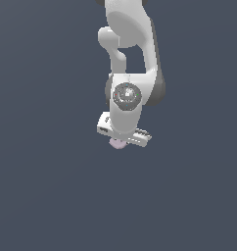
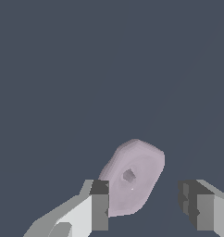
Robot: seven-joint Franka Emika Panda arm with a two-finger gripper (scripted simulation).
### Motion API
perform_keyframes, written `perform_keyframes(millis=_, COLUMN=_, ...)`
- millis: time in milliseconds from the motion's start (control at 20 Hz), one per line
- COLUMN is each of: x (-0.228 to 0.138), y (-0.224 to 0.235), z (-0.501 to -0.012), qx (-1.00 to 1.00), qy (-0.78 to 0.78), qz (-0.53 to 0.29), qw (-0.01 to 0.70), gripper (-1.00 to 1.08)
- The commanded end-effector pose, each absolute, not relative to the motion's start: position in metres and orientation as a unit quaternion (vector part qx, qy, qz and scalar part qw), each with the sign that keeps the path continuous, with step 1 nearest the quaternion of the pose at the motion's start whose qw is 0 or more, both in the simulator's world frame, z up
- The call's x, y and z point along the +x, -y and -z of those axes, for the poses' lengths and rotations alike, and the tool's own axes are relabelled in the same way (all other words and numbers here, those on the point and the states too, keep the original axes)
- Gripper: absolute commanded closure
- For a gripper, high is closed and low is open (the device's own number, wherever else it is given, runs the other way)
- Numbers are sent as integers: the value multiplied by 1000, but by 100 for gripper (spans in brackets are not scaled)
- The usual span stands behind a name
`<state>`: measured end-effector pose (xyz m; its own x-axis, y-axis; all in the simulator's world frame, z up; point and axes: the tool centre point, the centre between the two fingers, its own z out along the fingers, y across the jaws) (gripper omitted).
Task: Pick up the object and move it to a goal position.
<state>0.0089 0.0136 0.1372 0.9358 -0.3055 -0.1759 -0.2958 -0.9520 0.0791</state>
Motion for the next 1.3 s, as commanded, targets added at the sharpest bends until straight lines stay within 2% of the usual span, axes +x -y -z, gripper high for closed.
perform_keyframes(millis=0, x=10, y=-14, z=-131, qx=976, qy=185, qz=113, qw=35, gripper=-20)
perform_keyframes(millis=1250, x=-1, y=-32, z=-81, qx=837, qy=448, qz=249, qw=190, gripper=-20)
